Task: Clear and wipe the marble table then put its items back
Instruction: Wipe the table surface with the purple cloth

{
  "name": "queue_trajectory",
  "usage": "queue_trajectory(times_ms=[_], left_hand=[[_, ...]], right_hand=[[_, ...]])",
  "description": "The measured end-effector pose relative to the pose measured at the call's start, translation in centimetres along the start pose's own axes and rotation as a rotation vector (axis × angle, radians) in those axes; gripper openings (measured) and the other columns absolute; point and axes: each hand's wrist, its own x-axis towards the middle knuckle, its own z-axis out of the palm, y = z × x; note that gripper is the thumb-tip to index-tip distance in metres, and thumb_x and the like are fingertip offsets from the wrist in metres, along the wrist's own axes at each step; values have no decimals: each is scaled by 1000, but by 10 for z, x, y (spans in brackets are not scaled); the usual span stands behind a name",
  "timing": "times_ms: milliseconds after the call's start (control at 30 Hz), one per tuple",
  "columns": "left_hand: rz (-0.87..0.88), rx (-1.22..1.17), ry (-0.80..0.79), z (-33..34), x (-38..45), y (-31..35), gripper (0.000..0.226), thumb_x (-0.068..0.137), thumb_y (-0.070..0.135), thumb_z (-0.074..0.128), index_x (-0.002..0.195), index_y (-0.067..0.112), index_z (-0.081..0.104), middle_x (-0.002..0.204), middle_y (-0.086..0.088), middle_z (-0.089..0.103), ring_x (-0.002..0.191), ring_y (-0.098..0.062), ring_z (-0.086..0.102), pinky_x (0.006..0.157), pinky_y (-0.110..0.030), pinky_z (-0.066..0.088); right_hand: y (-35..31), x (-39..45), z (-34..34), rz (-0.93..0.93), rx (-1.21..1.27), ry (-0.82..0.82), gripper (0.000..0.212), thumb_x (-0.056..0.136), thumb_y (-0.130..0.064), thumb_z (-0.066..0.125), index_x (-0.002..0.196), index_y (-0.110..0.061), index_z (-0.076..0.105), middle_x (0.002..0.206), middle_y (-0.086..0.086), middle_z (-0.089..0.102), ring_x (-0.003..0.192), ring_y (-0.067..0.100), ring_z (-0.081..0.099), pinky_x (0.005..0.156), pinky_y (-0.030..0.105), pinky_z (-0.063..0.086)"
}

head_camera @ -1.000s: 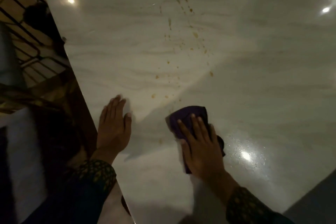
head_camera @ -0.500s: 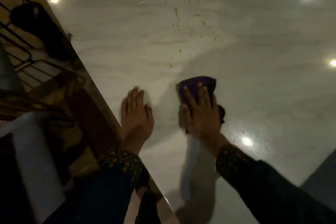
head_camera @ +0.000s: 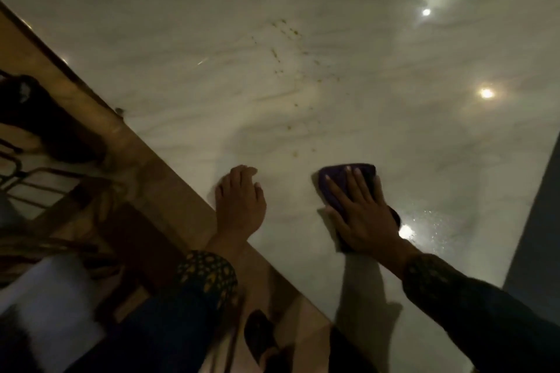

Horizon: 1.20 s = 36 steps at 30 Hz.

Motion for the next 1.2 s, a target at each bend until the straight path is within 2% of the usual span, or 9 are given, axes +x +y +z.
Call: queue_trajectory(times_ms=[200,333,433,567,733,833,933,1067,1200], left_hand=[[133,11,-10,-21,70,-33,35,98,14,42,131,10,52,138,-11,49,129,-31,43,112,-44,29],[65,41,1,-11,113,-42,43,100,17,41,141,7,43,152,-13,35,143,-30,28,119,-44,15],[43,78,58,3,117,-44,47,100,24,32,143,5,41,152,-15,35,143,-32,29,119,-45,16],[64,105,109,8,121,-47,49,98,26,29,139,5,44,149,-14,40,140,-32,34,116,-46,23],[71,115,110,8,120,-50,49,97,27,27,139,8,45,150,-12,40,141,-28,33,118,-44,21],[75,83,146,6,120,-48,48,97,27,27,137,10,47,149,-10,42,140,-26,34,117,-43,21],[87,87,175,6,120,-45,45,97,24,31,136,9,48,148,-10,44,139,-26,36,115,-44,24],[67,133,179,7,121,-42,44,97,21,34,137,9,48,149,-9,42,141,-26,35,116,-44,24],[42,154,154,7,122,-41,45,97,21,34,138,9,46,151,-9,39,142,-25,32,117,-44,23]], right_hand=[[-90,30,4,-63,140,38,62,99,-61,14,153,-36,-4,161,11,-3,148,28,-10,118,52,-8],[-92,0,8,-59,223,-6,55,101,-57,13,149,-46,-9,161,-2,-15,147,17,-19,119,48,-8],[-79,8,9,20,226,2,52,101,-55,13,147,-51,-10,160,-8,-17,145,11,-23,119,45,-8],[-80,62,2,103,213,92,53,101,-54,11,151,-45,-3,162,2,-5,149,20,-12,119,48,-4],[-108,132,0,-101,219,128,54,102,-50,20,154,-36,10,162,9,5,150,25,-1,120,50,-1],[-75,168,-1,-194,212,152,52,100,-46,28,151,-36,26,159,9,23,148,26,16,119,49,9],[8,200,-4,-35,174,240,48,100,-43,31,147,-35,35,152,12,38,143,33,28,114,52,23],[115,219,-24,338,130,157,59,96,-56,13,153,-39,11,161,9,16,148,31,12,119,52,7],[78,228,-30,412,147,162,65,94,-53,18,154,-29,13,158,24,14,146,38,11,118,54,3]])
